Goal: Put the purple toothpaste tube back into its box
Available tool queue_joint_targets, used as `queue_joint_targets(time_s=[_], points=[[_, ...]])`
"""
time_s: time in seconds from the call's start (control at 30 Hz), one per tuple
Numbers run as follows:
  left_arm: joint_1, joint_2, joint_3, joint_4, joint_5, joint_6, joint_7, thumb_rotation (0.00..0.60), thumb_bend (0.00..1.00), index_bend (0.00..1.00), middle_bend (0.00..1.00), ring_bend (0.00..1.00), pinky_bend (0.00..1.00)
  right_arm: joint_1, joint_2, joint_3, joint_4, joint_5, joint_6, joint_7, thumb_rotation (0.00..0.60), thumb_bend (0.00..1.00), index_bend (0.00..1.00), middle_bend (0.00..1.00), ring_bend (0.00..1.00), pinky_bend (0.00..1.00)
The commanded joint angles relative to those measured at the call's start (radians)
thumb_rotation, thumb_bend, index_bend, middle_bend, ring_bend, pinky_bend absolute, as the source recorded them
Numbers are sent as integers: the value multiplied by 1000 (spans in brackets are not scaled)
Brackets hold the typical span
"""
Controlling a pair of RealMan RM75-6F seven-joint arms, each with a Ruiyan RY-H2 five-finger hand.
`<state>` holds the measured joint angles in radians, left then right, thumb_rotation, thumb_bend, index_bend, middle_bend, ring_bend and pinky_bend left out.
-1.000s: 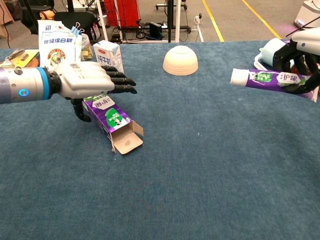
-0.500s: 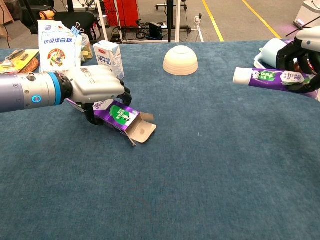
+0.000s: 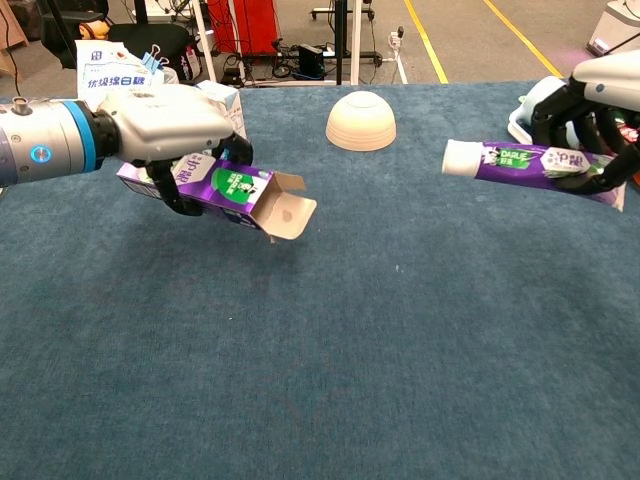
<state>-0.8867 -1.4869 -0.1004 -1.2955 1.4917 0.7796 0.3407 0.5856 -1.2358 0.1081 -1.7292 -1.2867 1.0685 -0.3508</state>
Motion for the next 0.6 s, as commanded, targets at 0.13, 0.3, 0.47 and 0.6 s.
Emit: queue_joint_targets(time_s=[0.13, 0.3, 0.47, 0.6], points=[[-11, -7, -33, -48, -79, -8, 35, 600, 250, 462, 399, 349, 570, 12, -7, -1, -69, 0, -2, -63, 600, 505, 620, 649, 623, 589], [-27, -4, -62, -112, -149, -6, 110, 600, 250, 462, 399, 349, 570, 18, -28, -8, -108, 24, -7, -117, 600, 508, 620, 650, 623, 589], [-46, 8, -80, -181, -239, -5, 213, 600, 250, 462, 399, 349, 570, 26, -43, 0, -135, 45, -3, -144, 600, 511, 620, 650, 623, 589], [-62, 6, -80, -220, -329, -4, 300, 600, 250, 462, 399, 349, 570, 34, -49, 9, -159, 61, 5, -176, 600, 515, 620, 650, 624, 590]])
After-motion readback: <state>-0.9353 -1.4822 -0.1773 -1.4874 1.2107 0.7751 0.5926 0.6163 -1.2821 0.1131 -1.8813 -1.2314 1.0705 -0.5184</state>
